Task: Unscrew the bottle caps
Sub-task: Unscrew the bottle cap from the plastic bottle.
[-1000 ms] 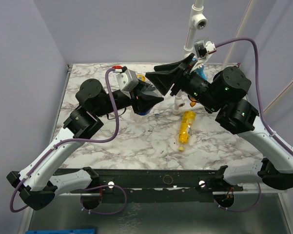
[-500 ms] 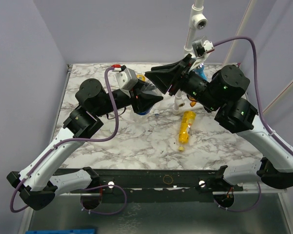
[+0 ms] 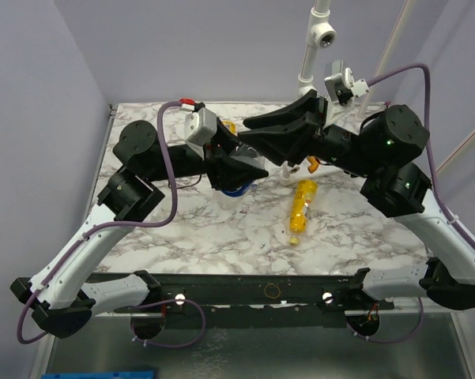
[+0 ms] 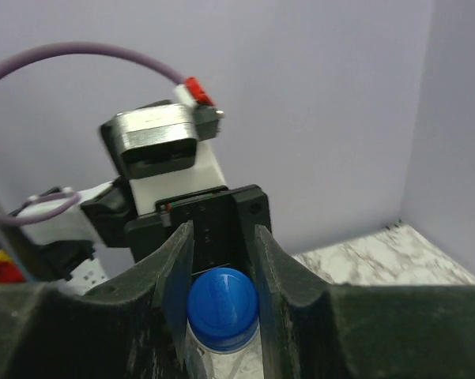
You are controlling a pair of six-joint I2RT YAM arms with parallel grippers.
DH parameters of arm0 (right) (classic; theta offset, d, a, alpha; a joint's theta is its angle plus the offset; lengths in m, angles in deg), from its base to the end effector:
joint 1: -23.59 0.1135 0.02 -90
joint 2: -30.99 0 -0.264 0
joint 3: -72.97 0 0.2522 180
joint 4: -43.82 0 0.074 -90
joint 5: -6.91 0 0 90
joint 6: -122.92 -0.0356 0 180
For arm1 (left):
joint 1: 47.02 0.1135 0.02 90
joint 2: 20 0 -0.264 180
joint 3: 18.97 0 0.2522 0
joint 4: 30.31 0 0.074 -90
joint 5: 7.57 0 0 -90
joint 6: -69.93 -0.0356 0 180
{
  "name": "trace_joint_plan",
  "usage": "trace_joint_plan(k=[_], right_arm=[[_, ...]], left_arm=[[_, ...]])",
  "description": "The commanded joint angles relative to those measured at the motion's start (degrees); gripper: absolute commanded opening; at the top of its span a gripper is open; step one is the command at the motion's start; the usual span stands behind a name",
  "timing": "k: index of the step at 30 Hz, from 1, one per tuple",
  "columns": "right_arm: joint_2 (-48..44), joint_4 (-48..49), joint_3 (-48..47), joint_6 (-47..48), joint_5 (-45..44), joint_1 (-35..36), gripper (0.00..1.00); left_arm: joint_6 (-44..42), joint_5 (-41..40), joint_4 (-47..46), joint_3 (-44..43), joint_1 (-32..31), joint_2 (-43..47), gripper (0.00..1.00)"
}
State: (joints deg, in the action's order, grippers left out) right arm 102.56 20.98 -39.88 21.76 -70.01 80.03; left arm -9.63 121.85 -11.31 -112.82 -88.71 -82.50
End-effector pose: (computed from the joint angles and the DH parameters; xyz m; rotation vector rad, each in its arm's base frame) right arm 0.1200 0.1954 0.5647 -0.7066 1.1450 1.1523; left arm 0.1437 -0.1583 0.5006 0.9687 1.1700 -1.2043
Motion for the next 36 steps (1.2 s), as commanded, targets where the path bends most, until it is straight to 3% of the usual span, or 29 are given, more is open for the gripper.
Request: trace_joint_plan(k=[1, 6, 10, 14, 17, 18, 19, 20, 22, 24, 29, 36], right_arm=[[0.99, 0.07, -3.95, 0.62, 29.51, 0.77, 0.01], [2.69, 0.46, -7.89, -1.6, 48.54, 0.77, 0.01], [3.11, 2.03, -8.79, -2.46, 54.33, 0.79, 0.01], [3.83, -1.1, -10.67, -0.16, 53.88, 0.77, 0.01], [3.39, -4.51, -11.83, 1.97, 44.73, 0.77, 0.04], [2.68, -4.84, -11.48, 2.67, 39.13, 0.77, 0.18], [1.47, -3.96, -10.24, 2.63, 30.62, 0.77, 0.4], [0.11, -2.62, -8.74, 2.38, 24.18, 0.77, 0.56], [-1.74, -1.3, -6.51, 2.04, 11.11, 0.77, 0.81], [-1.4, -3.59, -7.15, 2.09, 3.95, 0.77, 0.89], [3.8, -12.99, -13.08, 0.75, -9.3, 0.77, 0.92], [7.91, -17.12, -16.76, 0.28, -17.66, 0.77, 0.74]], left_arm=[[10.93, 17.94, -3.5, -5.35, -0.04, -1.86, 0.0], [17.4, 23.05, -4.97, -9.49, 0.01, -3.37, 0.0], [18.75, 24.5, -4.97, -10.69, -0.12, -3.6, 0.0], [17.87, 25.04, -4.97, -9.58, -0.1, -2.99, 0.0], [14.72, 24.49, -4.25, -8.21, -0.12, -2.33, 0.0], [13.09, 23.47, -3.33, -7.8, -0.1, -2.08, 0.0], [10.81, 22.01, -2.09, -7.24, -0.07, -1.78, 0.0], [8.77, 19.55, -0.65, -6.8, -0.06, -1.52, 0.0], [4.78, 13.17, 1.45, -5.86, -0.06, -0.99, 0.0], [1.02, 5.15, 2.83, -4.85, -0.12, -0.55, 0.0], [-4.6, -10.03, 3.56, -2.93, -0.06, -0.28, 0.0], [-7.09, -15.47, 3.47, -2.17, -0.12, -0.25, 0.0]])
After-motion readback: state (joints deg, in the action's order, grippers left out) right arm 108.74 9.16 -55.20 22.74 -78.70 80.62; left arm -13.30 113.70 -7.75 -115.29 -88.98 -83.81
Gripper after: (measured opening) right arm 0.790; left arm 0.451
